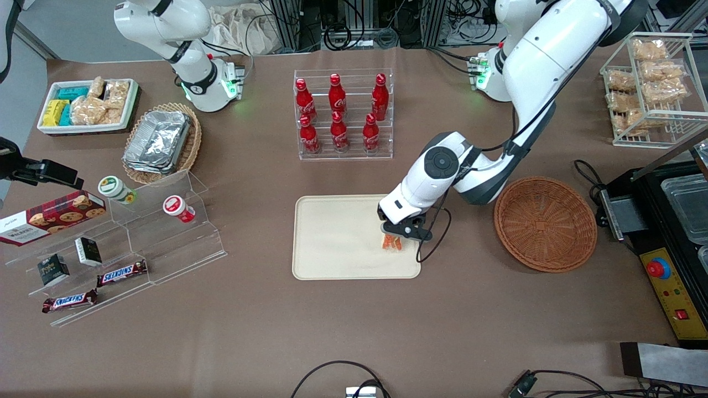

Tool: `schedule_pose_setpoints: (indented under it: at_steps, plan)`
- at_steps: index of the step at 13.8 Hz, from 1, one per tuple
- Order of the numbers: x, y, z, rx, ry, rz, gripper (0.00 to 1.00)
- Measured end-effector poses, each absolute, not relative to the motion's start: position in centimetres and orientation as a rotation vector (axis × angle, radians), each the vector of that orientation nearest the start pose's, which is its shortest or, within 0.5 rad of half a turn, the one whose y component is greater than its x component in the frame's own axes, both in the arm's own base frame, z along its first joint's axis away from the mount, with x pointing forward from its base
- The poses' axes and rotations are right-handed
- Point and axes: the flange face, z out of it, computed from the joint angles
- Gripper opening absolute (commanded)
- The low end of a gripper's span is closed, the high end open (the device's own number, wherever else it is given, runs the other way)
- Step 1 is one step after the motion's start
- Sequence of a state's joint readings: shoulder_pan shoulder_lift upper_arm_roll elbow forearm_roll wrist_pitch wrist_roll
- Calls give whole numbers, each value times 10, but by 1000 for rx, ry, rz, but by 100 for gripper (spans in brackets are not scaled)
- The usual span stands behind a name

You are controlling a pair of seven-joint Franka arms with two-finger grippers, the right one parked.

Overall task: Place sandwich from basket to tray
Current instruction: 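Carry the sandwich over the cream tray and lower it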

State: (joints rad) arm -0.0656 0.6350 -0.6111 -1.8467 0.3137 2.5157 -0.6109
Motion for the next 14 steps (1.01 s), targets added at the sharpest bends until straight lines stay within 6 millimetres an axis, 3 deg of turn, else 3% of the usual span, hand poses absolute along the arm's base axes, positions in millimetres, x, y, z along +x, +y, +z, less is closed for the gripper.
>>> schedule_pose_setpoints:
  at_steps: [12, 13, 14]
  plan:
    - [526, -400, 221, -3300, 297, -63, 22]
    - [526, -404, 221, -3297, 298, -72, 24]
    - [525, -406, 222, -3296, 298, -77, 36]
